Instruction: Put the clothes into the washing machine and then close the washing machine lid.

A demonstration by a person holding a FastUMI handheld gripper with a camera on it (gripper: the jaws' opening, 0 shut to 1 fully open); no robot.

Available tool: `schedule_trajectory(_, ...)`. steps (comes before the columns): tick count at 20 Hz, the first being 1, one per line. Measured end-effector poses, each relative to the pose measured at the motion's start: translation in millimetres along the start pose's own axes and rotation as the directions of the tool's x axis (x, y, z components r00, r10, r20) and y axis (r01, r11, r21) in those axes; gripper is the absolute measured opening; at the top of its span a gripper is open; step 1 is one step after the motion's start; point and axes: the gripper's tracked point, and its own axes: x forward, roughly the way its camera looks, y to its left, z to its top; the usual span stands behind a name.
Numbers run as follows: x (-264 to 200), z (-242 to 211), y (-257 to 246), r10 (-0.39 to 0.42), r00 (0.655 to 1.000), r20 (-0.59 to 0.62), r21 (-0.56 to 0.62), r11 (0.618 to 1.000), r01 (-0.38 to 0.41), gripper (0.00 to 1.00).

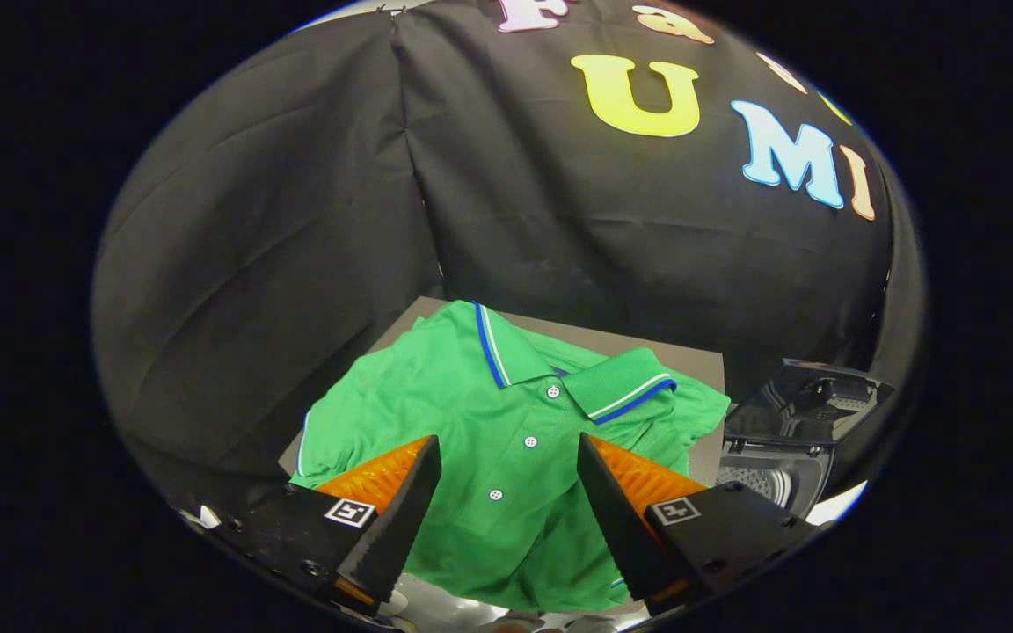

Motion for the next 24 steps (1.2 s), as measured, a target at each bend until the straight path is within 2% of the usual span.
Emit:
schedule_trajectory(2, 10, -8, -2, -0.025, 0.999, -0.022, -0.033, 0.999, 0.024, 0.98)
schedule_trajectory(6, 27, -23, -1, -0.045, 0.998, -0.049, -0.008, 0.999, 0.044, 0.98)
schedule_trajectory(12, 37, -31, -3, -0.087, 0.995, -0.048, -0.098, 0.992, 0.082, 0.98)
schedule_trajectory(14, 41, -29, 1, -0.065, 0.997, -0.032, -0.156, 0.986, 0.060, 0.99)
schedule_trajectory(15, 42, -31, 6, -0.037, 0.999, -0.030, -0.159, 0.987, 0.031, 0.99)
schedule_trajectory(19, 40, -33, 2, -0.012, 0.999, -0.044, -0.164, 0.986, 0.005, 0.91)
schedule_trajectory(21, 45, -31, 1, 0.016, 0.998, -0.067, -0.164, 0.986, -0.026, 0.91)
schedule_trajectory(23, 38, -31, -1, 0.042, 0.998, -0.052, -0.150, 0.987, -0.049, 0.21)
schedule_trajectory(24, 37, -31, -2, 0.051, 0.997, -0.054, -0.164, 0.985, -0.059, 0.21)
